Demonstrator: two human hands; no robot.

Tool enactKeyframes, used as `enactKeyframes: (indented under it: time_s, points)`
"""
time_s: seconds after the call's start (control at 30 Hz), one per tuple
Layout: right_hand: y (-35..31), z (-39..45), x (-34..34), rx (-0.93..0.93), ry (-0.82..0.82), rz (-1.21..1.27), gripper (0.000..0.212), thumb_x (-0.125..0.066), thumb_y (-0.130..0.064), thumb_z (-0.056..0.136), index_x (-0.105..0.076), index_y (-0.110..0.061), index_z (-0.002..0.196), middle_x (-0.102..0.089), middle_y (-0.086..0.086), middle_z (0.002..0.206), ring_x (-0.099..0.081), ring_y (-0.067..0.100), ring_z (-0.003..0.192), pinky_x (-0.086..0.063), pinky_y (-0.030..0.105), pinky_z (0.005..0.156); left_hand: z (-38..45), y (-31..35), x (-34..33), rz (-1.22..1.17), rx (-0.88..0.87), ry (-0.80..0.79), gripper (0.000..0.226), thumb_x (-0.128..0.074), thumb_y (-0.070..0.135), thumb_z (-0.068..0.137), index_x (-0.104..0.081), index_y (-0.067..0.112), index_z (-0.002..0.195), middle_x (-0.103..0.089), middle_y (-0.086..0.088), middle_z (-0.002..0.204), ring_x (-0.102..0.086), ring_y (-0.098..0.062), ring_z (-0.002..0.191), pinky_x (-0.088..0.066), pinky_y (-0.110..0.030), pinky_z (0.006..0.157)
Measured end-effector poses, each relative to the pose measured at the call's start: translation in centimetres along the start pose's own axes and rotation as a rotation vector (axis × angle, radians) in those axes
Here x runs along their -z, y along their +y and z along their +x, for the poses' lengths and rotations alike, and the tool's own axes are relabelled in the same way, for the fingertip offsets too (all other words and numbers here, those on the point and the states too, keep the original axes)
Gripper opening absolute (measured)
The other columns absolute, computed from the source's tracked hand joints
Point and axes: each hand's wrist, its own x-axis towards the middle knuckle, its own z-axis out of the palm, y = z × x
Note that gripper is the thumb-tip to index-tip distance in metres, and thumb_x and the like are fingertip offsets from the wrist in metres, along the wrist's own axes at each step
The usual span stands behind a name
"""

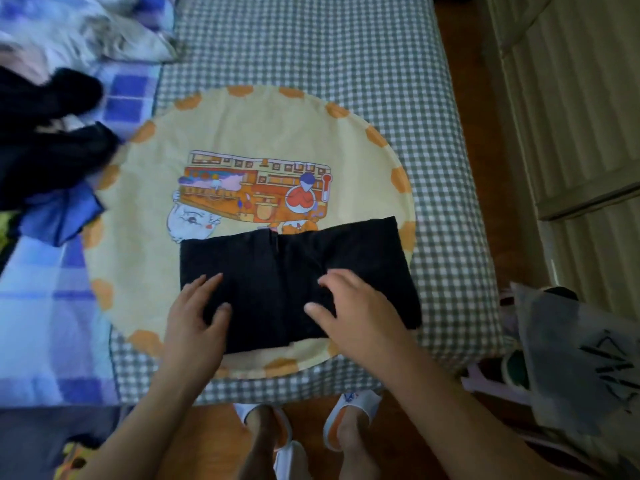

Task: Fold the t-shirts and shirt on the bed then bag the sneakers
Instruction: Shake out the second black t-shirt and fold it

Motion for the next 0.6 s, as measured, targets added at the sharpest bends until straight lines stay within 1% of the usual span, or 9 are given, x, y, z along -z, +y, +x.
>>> enactKeyframes:
  time_s: [0.07, 0.13, 0.17, 0.23, 0.3, 0.37, 0.43, 0.5, 0.6]
  points:
    - [-0.4, 0.8, -1.3, 0.022, 0.13, 0.01, 0.041, -0.048, -0.044, 0.103, -0.055, -0.019, 0.135, -0.051, -0.007, 0.14, -0.055, 0.016, 0.119, -0.048, 0.03, 0.095, -0.1, -1.5, -1.1, 0.187, -0.102, -0.041, 0.048, -0.055, 0.03, 0.103, -0.048, 0.027, 0.15, -0.031, -0.008, 0.163, -0.016, -0.027, 0.154, -0.016, -0.044, 0.125]
    - [0.4, 1.6, -1.5, 0.069, 0.347, -0.057, 0.04, -0.049, -0.035, 0.103, -0.058, -0.013, 0.135, -0.056, 0.0, 0.138, -0.049, 0.018, 0.128, -0.044, 0.034, 0.106, -0.5, -2.3, -2.2, 0.365, -0.219, -0.06, 0.056, -0.044, 0.046, 0.1, -0.042, 0.03, 0.154, -0.023, -0.012, 0.166, -0.008, -0.035, 0.155, -0.014, -0.049, 0.123]
    - [0.9, 2.1, -1.4, 0.109, 0.403, -0.132, 0.042, -0.049, -0.034, 0.103, -0.056, -0.012, 0.138, -0.053, 0.004, 0.144, -0.043, 0.022, 0.135, -0.039, 0.04, 0.113, -0.8, -2.5, -2.7, 0.428, -0.255, -0.072, 0.06, -0.038, 0.051, 0.1, -0.037, 0.032, 0.156, -0.019, -0.013, 0.167, -0.005, -0.037, 0.155, -0.014, -0.052, 0.123]
    - [1.8, 3.4, -1.2, 0.196, 0.365, -0.319, 0.052, -0.045, -0.039, 0.104, -0.044, -0.015, 0.15, -0.035, 0.009, 0.16, -0.025, 0.031, 0.149, -0.024, 0.05, 0.122, -0.9, -2.8, -3.6, 0.516, -0.277, -0.086, 0.063, -0.028, 0.057, 0.102, -0.025, 0.035, 0.16, -0.011, -0.012, 0.169, 0.003, -0.037, 0.156, -0.011, -0.055, 0.124]
    - [3.0, 5.2, -1.3, 0.241, 0.238, -0.487, 0.061, -0.035, -0.05, 0.105, -0.026, -0.022, 0.159, -0.013, 0.007, 0.168, -0.006, 0.034, 0.155, -0.011, 0.055, 0.125, -0.6, -3.3, -4.3, 0.579, -0.274, -0.09, 0.064, -0.02, 0.061, 0.102, -0.017, 0.036, 0.161, -0.006, -0.011, 0.17, 0.007, -0.034, 0.156, -0.008, -0.057, 0.125]
    - [4.7, 7.0, -1.9, 0.232, 0.107, -0.65, 0.067, -0.022, -0.06, 0.104, -0.014, -0.025, 0.161, 0.0, 0.005, 0.17, 0.004, 0.035, 0.155, -0.006, 0.056, 0.125, -0.1, -4.3, -4.9, 0.646, -0.277, -0.099, 0.067, -0.017, 0.064, 0.101, -0.015, 0.036, 0.162, -0.007, -0.011, 0.17, 0.006, -0.035, 0.156, -0.01, -0.058, 0.124]
    - [6.4, 8.0, -2.4, 0.194, -0.014, -0.763, 0.075, -0.011, -0.066, 0.101, -0.014, -0.023, 0.162, 0.002, 0.007, 0.17, 0.006, 0.035, 0.155, -0.007, 0.055, 0.125, 0.1, -4.9, -5.1, 0.69, -0.287, -0.14, 0.069, -0.019, 0.064, 0.1, -0.016, 0.034, 0.162, -0.009, -0.012, 0.17, 0.003, -0.036, 0.156, -0.012, -0.059, 0.123]
    - [7.1, 8.3, -2.7, 0.173, -0.013, -0.784, 0.077, -0.013, -0.067, 0.101, -0.012, -0.021, 0.162, 0.001, 0.008, 0.17, 0.006, 0.035, 0.155, -0.008, 0.056, 0.125, 0.3, -4.7, -4.7, 0.688, -0.295, -0.15, 0.069, -0.019, 0.065, 0.099, -0.017, 0.035, 0.161, -0.011, -0.012, 0.169, 0.002, -0.036, 0.156, -0.012, -0.058, 0.124]
    - [5.2, 7.0, -2.7, 0.226, 0.123, -0.664, 0.076, -0.03, -0.062, 0.099, -0.009, -0.025, 0.162, 0.002, 0.006, 0.17, 0.007, 0.034, 0.155, -0.005, 0.06, 0.123, 0.5, -3.8, -3.5, 0.622, -0.28, -0.088, 0.065, -0.023, 0.062, 0.1, -0.019, 0.039, 0.16, -0.009, -0.01, 0.17, 0.004, -0.034, 0.156, -0.005, -0.055, 0.125]
